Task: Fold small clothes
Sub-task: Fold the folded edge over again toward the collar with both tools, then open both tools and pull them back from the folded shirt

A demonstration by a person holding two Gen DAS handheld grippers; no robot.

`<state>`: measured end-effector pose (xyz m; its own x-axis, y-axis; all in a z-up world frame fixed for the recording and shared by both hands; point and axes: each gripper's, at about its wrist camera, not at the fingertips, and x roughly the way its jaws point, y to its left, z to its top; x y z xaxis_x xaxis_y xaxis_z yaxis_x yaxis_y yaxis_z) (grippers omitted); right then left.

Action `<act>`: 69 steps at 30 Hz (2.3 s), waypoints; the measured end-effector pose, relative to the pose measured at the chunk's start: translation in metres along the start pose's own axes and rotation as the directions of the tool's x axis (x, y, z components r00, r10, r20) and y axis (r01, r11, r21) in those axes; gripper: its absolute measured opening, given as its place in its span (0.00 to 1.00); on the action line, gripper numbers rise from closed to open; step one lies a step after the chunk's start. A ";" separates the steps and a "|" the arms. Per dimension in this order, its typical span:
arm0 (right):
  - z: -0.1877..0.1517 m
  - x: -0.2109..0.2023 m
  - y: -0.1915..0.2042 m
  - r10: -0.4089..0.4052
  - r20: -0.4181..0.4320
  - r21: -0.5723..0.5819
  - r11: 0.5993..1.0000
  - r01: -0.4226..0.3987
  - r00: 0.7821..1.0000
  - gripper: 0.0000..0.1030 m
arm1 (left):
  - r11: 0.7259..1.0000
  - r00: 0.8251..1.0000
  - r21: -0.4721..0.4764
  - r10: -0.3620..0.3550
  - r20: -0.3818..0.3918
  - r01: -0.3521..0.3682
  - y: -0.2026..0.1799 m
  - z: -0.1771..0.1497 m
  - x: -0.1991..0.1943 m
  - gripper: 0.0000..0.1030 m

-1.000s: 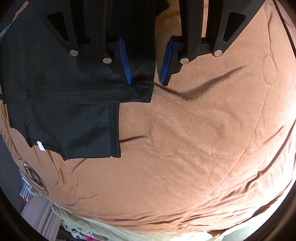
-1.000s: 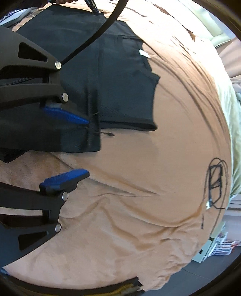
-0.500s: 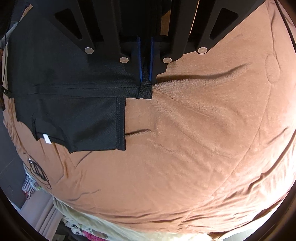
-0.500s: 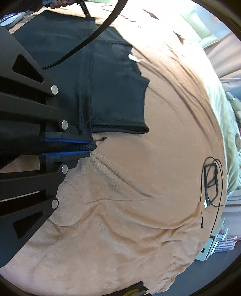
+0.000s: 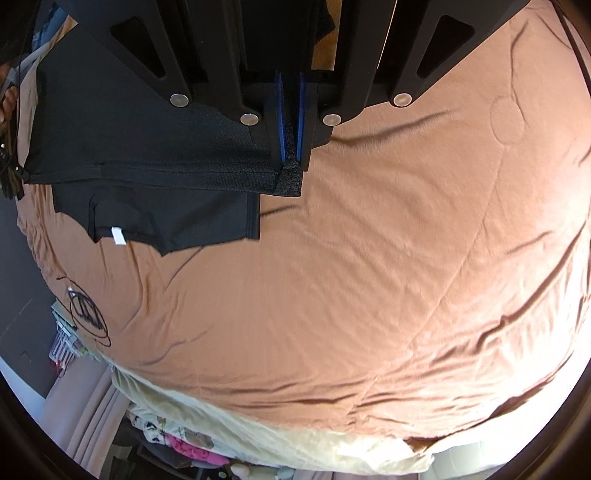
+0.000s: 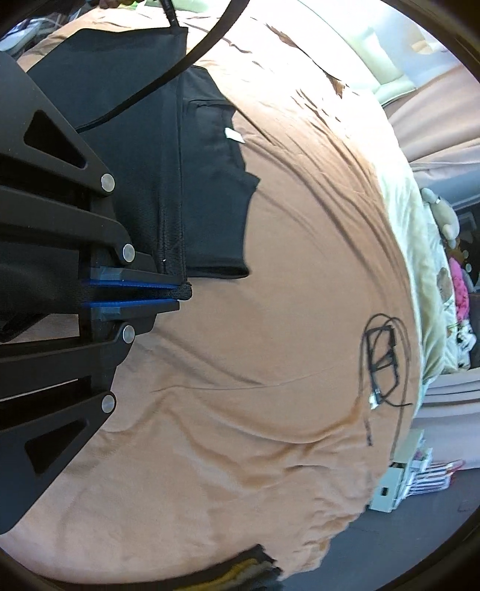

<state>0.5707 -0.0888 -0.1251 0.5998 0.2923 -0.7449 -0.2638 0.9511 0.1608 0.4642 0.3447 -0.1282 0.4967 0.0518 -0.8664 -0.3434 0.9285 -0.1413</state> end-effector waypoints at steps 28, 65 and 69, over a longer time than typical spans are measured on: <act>0.080 0.112 0.003 -0.072 -0.081 -0.021 0.997 0.070 0.994 0.01 | 0.996 0.995 0.040 0.086 -0.053 -0.084 -0.005 0.078 0.087 0.05; 0.013 0.028 -0.005 -0.005 -0.149 0.005 1.000 0.006 0.989 0.69 | 0.988 0.989 0.133 0.096 -0.109 -0.082 -0.015 -0.024 0.036 0.54; -0.004 0.011 -0.002 -0.052 -0.150 -0.011 0.999 0.051 0.987 0.69 | 0.986 0.992 0.149 0.087 -0.095 -0.072 -0.015 -0.040 0.026 0.54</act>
<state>0.5753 -0.0877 -0.1360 0.4924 0.2242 -0.8410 -0.2409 0.9636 0.1158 0.4509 0.3177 -0.1679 0.3865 0.0971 -0.9172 -0.2558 0.9667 -0.0054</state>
